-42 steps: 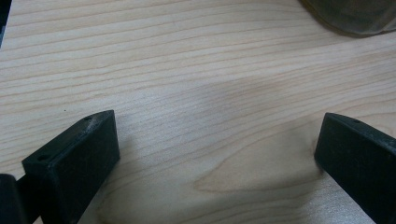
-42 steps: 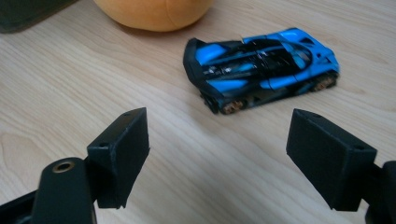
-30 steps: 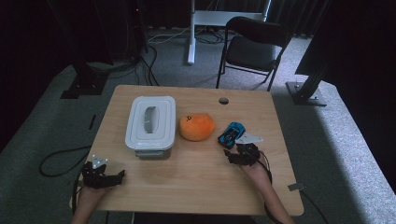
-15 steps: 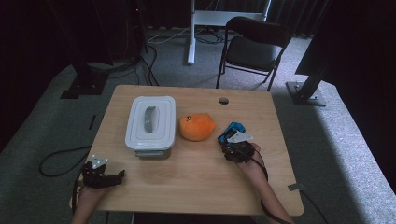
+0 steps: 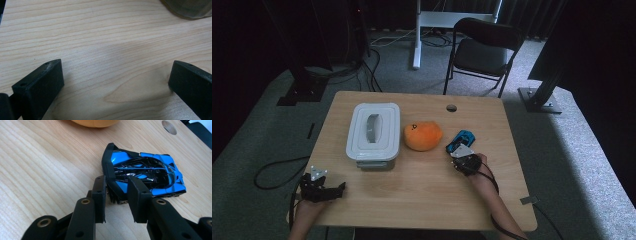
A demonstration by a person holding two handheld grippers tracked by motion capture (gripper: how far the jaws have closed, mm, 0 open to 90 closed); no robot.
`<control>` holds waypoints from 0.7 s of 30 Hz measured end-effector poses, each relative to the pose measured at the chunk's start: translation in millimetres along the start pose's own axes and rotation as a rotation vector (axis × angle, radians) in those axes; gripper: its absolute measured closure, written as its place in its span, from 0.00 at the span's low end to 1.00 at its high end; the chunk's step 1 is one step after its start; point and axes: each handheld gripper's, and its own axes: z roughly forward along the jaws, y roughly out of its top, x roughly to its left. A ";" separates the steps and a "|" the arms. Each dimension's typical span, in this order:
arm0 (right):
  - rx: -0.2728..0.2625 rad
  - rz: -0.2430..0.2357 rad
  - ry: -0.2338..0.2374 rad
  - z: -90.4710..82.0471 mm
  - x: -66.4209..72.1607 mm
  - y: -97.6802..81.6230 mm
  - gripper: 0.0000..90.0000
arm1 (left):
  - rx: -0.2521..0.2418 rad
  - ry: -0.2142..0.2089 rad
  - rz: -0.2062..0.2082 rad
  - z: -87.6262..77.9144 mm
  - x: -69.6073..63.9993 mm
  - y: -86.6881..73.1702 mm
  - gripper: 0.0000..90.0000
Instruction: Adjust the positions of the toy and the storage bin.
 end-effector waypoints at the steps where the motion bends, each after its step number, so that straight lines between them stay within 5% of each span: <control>1: 0.000 0.000 0.000 0.0 0.0 0.0 0.77 | 0.000 0.000 0.000 0.0 0.0 0.0 0.00; 16: -0.017 0.039 0.139 -5.7 -14.5 1.6 0.87 | 0.000 0.000 0.000 -0.1 0.0 -0.1 0.00; 21: -0.025 0.005 0.143 -5.5 -10.6 4.4 0.88 | 0.000 0.000 0.000 -0.1 0.0 -0.1 0.00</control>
